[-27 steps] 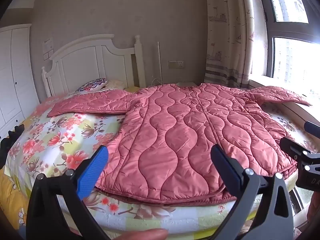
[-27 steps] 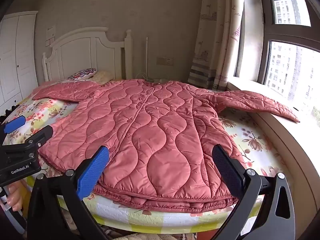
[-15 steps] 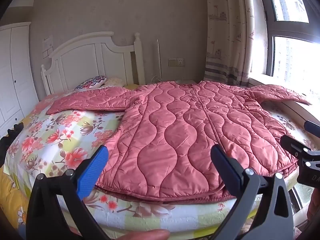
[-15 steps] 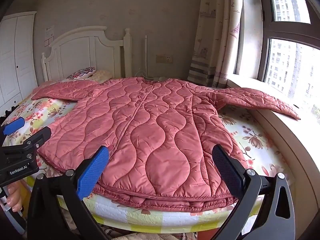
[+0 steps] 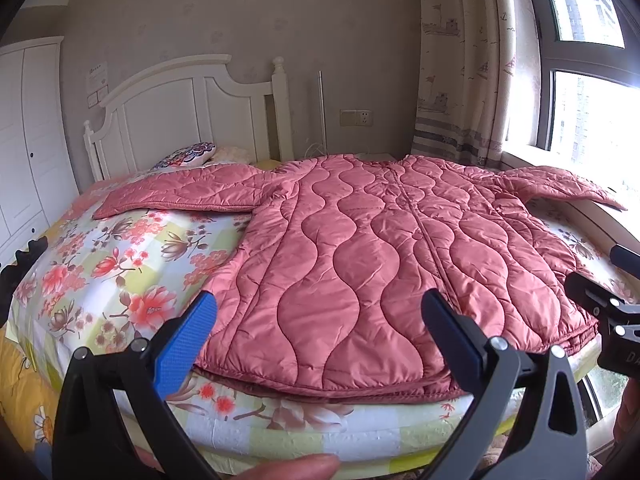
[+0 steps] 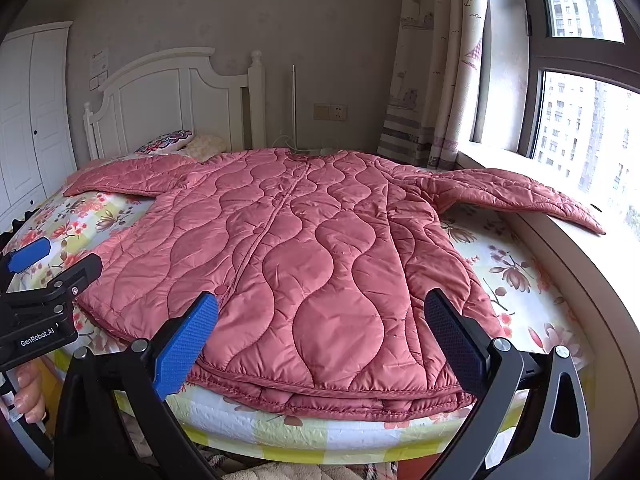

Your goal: Fold large clothes

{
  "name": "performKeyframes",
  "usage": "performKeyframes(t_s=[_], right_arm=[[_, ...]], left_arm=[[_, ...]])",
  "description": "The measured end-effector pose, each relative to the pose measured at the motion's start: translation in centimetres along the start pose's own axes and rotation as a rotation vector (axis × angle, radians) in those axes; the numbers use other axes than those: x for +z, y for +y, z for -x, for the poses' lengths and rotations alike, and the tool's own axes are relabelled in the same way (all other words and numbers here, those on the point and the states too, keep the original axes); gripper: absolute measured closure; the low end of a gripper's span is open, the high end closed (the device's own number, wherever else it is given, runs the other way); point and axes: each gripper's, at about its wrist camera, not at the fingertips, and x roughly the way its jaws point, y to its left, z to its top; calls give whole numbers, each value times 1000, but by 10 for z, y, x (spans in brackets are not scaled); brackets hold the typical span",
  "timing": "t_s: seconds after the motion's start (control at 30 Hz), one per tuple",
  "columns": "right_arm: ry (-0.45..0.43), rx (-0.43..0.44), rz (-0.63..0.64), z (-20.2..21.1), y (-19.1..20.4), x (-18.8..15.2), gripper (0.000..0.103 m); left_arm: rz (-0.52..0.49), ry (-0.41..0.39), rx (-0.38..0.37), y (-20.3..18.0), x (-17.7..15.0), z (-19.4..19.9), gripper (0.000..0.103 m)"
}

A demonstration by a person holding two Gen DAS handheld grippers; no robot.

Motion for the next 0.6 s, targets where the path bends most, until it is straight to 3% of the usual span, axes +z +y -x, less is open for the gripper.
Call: performKeyframes(t_s=[0.6], right_arm=[[11,4,-5,-2,1,-4,4]], left_arm=[[1,0,1,1,-1,0,2]])
